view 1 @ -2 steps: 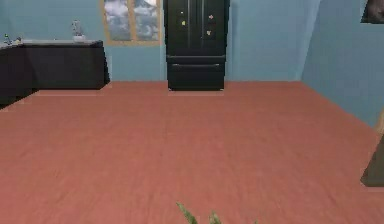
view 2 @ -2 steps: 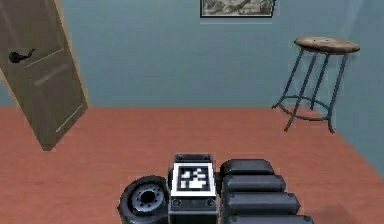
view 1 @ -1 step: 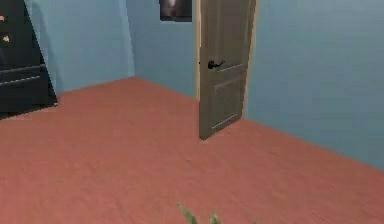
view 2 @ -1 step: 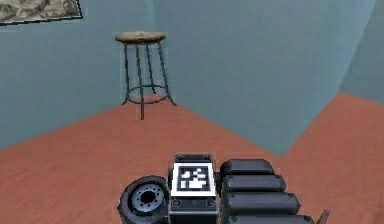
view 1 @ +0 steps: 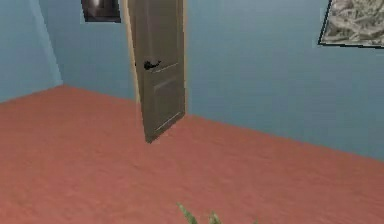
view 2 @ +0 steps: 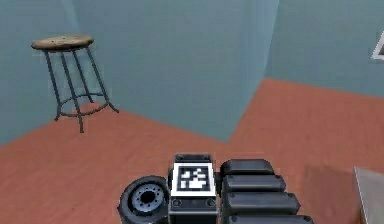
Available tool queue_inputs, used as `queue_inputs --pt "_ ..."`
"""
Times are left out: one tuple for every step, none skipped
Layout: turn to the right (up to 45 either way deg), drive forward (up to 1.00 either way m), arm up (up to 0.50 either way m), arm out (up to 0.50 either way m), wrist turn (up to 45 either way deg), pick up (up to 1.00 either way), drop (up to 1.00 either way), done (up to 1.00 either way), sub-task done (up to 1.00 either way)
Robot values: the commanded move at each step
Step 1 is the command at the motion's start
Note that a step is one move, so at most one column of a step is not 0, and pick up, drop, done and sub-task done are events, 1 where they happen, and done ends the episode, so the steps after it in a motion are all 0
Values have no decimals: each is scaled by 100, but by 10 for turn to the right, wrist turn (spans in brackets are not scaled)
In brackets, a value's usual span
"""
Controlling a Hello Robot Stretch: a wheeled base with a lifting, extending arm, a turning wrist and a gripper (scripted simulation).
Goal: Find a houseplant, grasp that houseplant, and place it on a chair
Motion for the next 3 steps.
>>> queue_inputs --pt "450 0 0 0 0 0 0 0 0" --pt "450 0 0 0 0 0 0 0 0" --pt "450 0 0 0 0 0 0 0 0"
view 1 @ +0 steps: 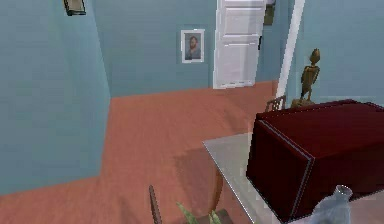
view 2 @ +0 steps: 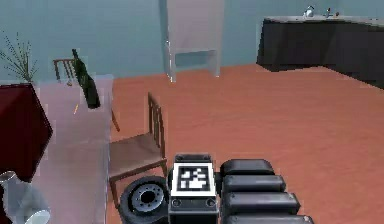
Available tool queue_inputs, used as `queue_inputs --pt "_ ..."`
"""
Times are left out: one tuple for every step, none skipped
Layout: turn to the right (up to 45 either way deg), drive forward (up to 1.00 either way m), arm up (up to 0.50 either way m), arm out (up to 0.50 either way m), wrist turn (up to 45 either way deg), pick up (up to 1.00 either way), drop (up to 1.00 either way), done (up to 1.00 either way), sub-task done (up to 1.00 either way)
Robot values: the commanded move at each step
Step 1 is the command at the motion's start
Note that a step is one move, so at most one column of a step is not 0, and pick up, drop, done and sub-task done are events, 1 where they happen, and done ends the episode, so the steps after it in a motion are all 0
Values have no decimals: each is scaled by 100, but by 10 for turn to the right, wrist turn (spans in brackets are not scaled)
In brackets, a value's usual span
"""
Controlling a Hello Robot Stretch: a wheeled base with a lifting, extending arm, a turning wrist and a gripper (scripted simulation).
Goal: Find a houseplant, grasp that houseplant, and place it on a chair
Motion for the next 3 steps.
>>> queue_inputs --pt "150 0 0 0 0 0 0 0 0" --pt "0 15 0 0 0 0 0 0 0" --pt "-270 0 0 0 0 0 0 0 0"
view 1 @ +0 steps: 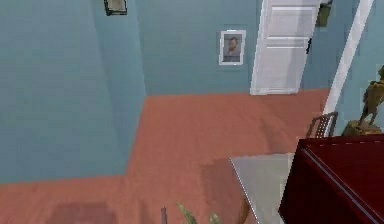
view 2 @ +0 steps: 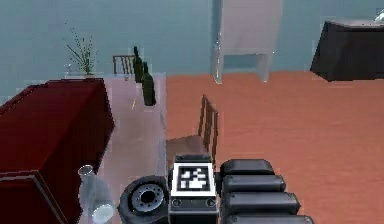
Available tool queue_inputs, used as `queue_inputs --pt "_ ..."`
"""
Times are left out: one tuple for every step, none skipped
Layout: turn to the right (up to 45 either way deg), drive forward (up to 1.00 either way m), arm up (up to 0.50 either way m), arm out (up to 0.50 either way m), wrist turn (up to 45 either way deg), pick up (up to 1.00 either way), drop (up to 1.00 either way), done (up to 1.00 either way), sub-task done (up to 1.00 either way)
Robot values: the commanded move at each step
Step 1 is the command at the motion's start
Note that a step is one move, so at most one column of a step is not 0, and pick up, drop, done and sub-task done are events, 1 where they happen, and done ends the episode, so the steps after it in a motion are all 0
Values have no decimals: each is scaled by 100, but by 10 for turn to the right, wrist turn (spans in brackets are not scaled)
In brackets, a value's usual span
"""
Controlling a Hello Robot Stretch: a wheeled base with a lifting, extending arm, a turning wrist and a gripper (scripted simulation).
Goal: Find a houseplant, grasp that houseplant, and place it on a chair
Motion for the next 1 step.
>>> queue_inputs --pt "180 0 0 0 0 0 0 0 0"
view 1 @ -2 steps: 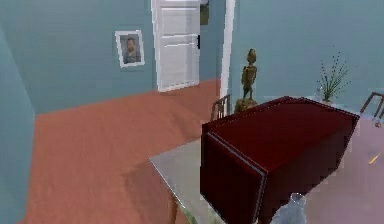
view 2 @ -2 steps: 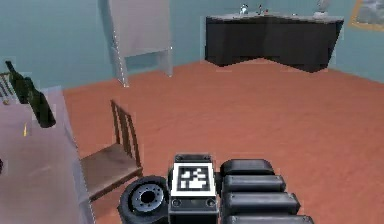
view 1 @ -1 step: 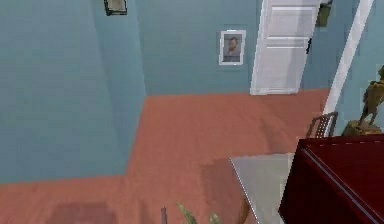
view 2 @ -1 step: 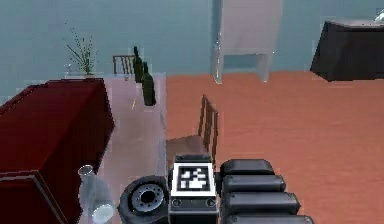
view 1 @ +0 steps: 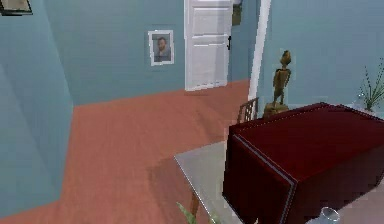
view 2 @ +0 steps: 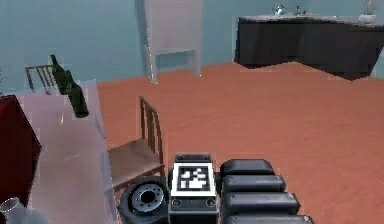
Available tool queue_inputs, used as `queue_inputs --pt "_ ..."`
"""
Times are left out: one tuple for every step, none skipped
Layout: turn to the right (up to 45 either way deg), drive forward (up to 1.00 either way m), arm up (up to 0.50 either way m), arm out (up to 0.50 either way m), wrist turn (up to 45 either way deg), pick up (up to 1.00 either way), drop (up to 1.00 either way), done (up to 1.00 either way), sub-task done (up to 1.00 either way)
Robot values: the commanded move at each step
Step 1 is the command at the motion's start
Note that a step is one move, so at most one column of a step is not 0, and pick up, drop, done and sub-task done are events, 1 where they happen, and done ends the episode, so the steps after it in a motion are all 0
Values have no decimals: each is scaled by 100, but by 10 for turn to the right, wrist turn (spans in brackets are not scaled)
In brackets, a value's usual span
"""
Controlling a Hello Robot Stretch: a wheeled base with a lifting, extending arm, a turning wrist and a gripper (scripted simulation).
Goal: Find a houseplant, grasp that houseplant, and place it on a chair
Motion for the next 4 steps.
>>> queue_inputs --pt "-180 0 0 0 0 0 0 0 0" --pt "150 0 0 0 0 0 0 0 0" --pt "-150 0 0 0 0 0 0 0 0" --pt "-180 0 0 0 0 0 0 0 0"
